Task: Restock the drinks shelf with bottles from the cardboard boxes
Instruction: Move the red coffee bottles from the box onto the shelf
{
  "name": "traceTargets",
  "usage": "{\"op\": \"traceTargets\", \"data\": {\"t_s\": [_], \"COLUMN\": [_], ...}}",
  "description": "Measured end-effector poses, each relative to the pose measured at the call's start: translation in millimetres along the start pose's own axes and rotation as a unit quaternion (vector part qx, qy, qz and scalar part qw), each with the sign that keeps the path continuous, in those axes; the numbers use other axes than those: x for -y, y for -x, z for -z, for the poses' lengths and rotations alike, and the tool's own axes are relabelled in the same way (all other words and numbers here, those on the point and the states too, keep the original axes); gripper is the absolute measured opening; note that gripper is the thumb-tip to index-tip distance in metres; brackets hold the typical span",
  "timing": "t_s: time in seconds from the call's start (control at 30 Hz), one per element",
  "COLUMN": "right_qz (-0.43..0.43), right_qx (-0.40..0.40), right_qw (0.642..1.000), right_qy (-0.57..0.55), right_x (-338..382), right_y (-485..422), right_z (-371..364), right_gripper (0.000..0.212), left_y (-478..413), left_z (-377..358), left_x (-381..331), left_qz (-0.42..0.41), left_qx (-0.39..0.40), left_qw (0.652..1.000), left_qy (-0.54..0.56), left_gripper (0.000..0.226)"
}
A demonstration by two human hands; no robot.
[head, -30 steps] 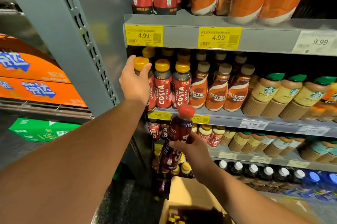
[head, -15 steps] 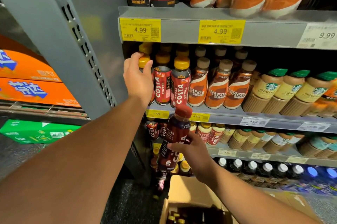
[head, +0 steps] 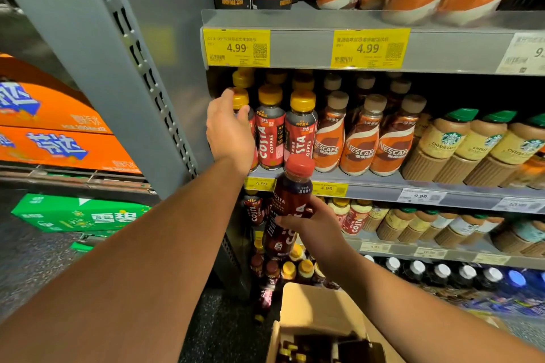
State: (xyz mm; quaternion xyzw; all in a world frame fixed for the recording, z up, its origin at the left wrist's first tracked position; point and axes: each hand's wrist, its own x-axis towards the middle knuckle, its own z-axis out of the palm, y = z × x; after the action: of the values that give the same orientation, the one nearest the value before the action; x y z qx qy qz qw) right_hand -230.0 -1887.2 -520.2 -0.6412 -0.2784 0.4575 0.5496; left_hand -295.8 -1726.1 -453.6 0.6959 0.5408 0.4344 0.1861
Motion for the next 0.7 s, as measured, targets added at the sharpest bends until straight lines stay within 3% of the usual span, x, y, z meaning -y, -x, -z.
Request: {"op": "traceTargets", "data": {"t_s": [0.3, 0.57, 0.7], "right_qz": [0.014, 0.034, 0.033], "right_qx": [-0.022, -0.021, -0.025], "right_qw": [0.999, 0.999, 0.999], "right_qy": [0.019, 0.026, 0.023], "right_x": [5, 18, 24], "right_y": [-5, -4, -6], "right_z": [0, -2, -8], "right_gripper": [0.041, 0.026, 0.030], "left_y": [12, 34, 51], "left_z": [6, 10, 11], "left_x": [4, 13, 14], "left_qz": [0.017, 0.066, 0.100], "left_qx": [0.022, 0.004, 0.070], "left_qw": [0.999, 0.993, 0.980], "left_qy": [0.025, 0.095, 0.160], "left_gripper": [0.055, 0.046, 0.039]}}
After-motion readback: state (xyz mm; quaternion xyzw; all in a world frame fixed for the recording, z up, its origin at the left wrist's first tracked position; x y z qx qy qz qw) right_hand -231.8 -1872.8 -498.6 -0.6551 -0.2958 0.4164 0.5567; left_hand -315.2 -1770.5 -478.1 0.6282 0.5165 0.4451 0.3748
